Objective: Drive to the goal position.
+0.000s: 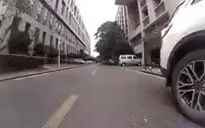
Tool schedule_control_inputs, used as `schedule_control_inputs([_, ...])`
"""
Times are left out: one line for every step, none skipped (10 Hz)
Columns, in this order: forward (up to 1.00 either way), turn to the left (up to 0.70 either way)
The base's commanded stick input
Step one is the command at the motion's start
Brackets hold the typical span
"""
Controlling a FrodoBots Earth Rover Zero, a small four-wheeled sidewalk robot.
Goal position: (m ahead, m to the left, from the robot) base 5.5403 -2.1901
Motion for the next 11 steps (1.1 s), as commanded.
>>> schedule_control_inputs([0.70,0.00])
schedule_control_inputs([0.70,0.00])
schedule_control_inputs([0.70,0.00])
schedule_control_inputs([0.70,0.00])
schedule_control_inputs([0.70,0.00])
schedule_control_inputs([0.70,0.00])
schedule_control_inputs([0.70,0.00])
schedule_control_inputs([0.70,0.00])
schedule_control_inputs([0.70,0.00])
schedule_control_inputs([0.70,0.00])
schedule_control_inputs([0.70,0.00])
